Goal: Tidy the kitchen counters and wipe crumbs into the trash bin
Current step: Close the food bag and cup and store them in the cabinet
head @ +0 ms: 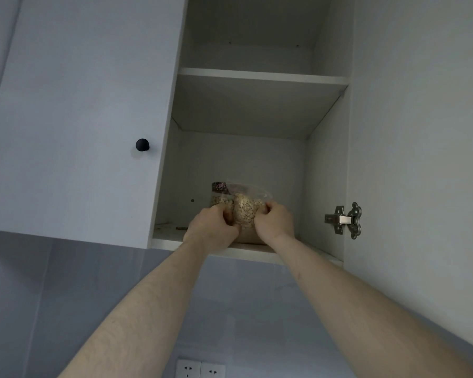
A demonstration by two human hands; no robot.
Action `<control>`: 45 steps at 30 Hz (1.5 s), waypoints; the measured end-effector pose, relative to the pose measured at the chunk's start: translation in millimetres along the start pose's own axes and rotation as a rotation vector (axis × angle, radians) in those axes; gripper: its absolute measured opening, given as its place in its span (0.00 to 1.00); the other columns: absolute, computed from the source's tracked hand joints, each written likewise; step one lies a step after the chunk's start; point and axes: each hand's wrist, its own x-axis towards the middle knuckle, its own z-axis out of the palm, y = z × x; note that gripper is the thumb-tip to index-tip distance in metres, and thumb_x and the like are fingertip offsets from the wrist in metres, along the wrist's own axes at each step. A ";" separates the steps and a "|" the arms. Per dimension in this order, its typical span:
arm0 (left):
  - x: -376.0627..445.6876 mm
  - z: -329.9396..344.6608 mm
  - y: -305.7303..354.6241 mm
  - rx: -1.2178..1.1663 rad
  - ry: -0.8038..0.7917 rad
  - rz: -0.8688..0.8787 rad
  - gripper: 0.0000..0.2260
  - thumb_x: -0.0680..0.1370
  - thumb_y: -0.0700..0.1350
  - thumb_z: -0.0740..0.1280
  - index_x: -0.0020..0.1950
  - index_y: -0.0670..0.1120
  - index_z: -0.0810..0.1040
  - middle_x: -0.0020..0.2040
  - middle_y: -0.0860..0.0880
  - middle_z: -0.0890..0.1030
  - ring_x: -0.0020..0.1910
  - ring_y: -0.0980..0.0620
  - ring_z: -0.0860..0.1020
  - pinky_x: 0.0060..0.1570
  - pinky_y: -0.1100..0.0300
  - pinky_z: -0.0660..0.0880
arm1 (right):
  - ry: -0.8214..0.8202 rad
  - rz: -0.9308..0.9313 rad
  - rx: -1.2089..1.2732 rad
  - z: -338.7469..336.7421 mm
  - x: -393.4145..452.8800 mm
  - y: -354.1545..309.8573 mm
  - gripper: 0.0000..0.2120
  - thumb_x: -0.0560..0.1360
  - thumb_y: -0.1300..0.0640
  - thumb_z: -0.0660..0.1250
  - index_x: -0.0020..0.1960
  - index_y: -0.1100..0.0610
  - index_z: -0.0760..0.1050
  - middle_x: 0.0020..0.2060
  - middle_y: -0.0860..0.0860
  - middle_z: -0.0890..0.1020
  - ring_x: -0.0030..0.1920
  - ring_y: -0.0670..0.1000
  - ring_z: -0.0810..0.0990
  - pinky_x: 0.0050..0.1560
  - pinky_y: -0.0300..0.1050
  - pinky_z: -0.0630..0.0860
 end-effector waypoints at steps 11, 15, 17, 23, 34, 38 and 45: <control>-7.5 -9.0 7.0 0.032 -0.068 -0.006 0.07 0.65 0.49 0.62 0.42 0.55 0.76 0.39 0.54 0.80 0.40 0.51 0.78 0.40 0.56 0.76 | -0.071 -0.089 -0.295 -8.9 -33.6 3.7 0.35 0.71 0.55 0.66 0.78 0.49 0.63 0.67 0.51 0.76 0.67 0.56 0.75 0.63 0.51 0.74; -12.8 -10.1 9.7 0.051 -0.006 0.002 0.09 0.64 0.49 0.60 0.42 0.55 0.76 0.37 0.55 0.80 0.38 0.52 0.77 0.36 0.58 0.72 | -0.099 -0.099 -0.303 -9.8 -35.4 1.7 0.37 0.71 0.56 0.66 0.79 0.51 0.61 0.69 0.52 0.74 0.68 0.55 0.74 0.65 0.50 0.73; -18.3 -11.5 9.1 0.051 -0.001 0.001 0.09 0.66 0.48 0.60 0.42 0.54 0.77 0.37 0.55 0.80 0.37 0.52 0.77 0.35 0.59 0.72 | -0.105 -0.108 -0.321 -10.3 -38.1 -1.0 0.36 0.72 0.55 0.65 0.79 0.52 0.61 0.69 0.51 0.74 0.68 0.56 0.75 0.63 0.51 0.74; -50.5 -18.8 3.8 0.168 -0.043 0.138 0.07 0.73 0.48 0.59 0.35 0.50 0.72 0.32 0.52 0.77 0.34 0.46 0.75 0.29 0.58 0.63 | -0.069 -0.185 -0.495 -10.4 -62.0 0.1 0.29 0.80 0.50 0.56 0.79 0.54 0.60 0.76 0.52 0.67 0.61 0.61 0.80 0.54 0.52 0.76; -188.0 -40.6 -5.3 0.515 -0.322 0.425 0.35 0.75 0.40 0.61 0.82 0.46 0.54 0.82 0.48 0.55 0.81 0.46 0.51 0.79 0.53 0.46 | -0.172 -0.414 -0.375 -30.2 -152.1 28.5 0.26 0.78 0.55 0.65 0.76 0.52 0.67 0.79 0.50 0.61 0.79 0.53 0.58 0.79 0.56 0.51; -268.1 -34.5 -27.7 0.526 -0.421 0.414 0.34 0.74 0.42 0.61 0.80 0.47 0.59 0.81 0.48 0.57 0.81 0.45 0.54 0.80 0.53 0.49 | -0.225 -0.367 -0.174 -32.0 -218.4 61.4 0.23 0.76 0.59 0.69 0.71 0.54 0.74 0.75 0.52 0.69 0.76 0.53 0.65 0.77 0.55 0.60; -388.8 -5.5 -85.7 0.315 -0.621 0.093 0.28 0.77 0.43 0.61 0.78 0.51 0.62 0.81 0.52 0.57 0.79 0.51 0.57 0.76 0.56 0.58 | -0.571 -0.110 -0.099 -26.4 -337.7 153.0 0.20 0.77 0.60 0.66 0.66 0.45 0.73 0.67 0.39 0.71 0.69 0.41 0.68 0.66 0.35 0.62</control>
